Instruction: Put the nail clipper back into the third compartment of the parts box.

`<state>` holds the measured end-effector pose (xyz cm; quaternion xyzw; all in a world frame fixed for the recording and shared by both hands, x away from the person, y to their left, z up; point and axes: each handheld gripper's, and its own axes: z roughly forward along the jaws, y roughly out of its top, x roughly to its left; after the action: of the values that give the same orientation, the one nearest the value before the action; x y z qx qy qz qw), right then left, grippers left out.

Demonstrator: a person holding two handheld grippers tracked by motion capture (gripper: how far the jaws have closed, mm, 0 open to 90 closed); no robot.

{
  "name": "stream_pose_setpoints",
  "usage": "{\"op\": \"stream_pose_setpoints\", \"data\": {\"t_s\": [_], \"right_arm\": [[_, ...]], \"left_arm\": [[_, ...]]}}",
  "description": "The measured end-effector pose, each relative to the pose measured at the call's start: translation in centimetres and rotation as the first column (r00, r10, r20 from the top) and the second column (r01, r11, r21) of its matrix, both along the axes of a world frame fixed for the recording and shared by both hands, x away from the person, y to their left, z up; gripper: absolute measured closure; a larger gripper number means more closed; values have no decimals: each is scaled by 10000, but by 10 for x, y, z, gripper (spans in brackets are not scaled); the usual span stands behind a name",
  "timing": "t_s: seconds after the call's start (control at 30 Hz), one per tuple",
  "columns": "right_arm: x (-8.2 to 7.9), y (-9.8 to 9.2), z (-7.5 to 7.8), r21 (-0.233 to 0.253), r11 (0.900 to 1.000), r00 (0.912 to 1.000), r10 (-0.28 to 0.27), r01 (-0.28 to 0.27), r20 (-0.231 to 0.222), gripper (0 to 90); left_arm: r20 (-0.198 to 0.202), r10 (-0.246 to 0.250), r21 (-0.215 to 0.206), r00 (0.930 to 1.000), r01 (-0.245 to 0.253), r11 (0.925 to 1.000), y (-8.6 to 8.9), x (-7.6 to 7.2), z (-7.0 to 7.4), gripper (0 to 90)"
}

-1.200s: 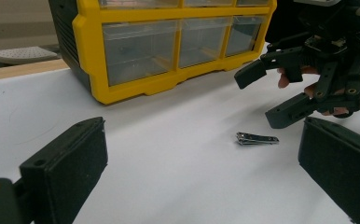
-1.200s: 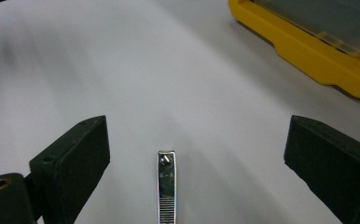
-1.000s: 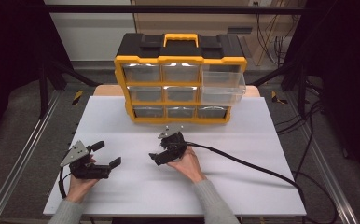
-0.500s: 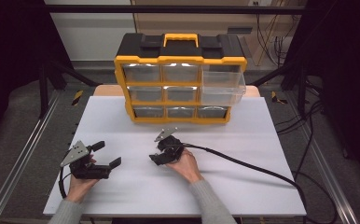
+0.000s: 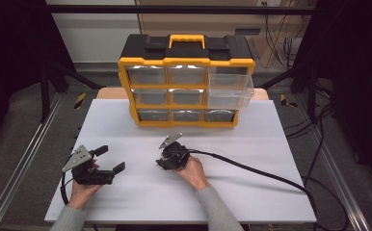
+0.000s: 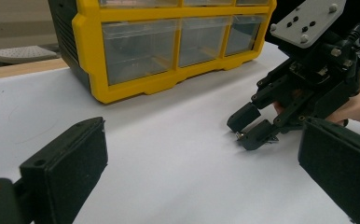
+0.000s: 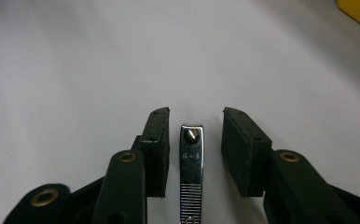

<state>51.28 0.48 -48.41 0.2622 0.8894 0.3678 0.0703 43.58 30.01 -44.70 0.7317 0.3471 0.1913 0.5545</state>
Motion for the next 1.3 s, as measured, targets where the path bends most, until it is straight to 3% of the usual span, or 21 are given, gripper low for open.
{"op": "stream_pose_setpoints", "data": {"t_s": [0.13, 0.4, 0.6, 0.9, 1.3], "right_arm": [[1, 0, 1, 31, 10000, 9998, -6, 7, -215, 686], [0, -1, 1, 6, 10000, 9997, 99, -99, -235, 778], [1, -1, 1, 80, 9999, 9984, -68, 73, -558, 792], [0, -1, 1, 44, 9999, 9990, -97, 99, -445, 797], [2, -2, 2, 94, 9999, 9977, -32, 38, -675, 798]], "left_arm": [[-7, 0, 5, 10000, 0, 10000, 0, 0, 0, 12], [-1, 21, 13, 10000, -21, 10000, 0, 0, 0, 12], [0, 14, 19, 10000, -14, 10000, 0, 0, 0, 13], [2, 3, 27, 10000, -3, 10000, 0, 0, 0, 13], [-17, 3, 19, 10000, -3, 10000, 0, 1, 0, 14]]}}
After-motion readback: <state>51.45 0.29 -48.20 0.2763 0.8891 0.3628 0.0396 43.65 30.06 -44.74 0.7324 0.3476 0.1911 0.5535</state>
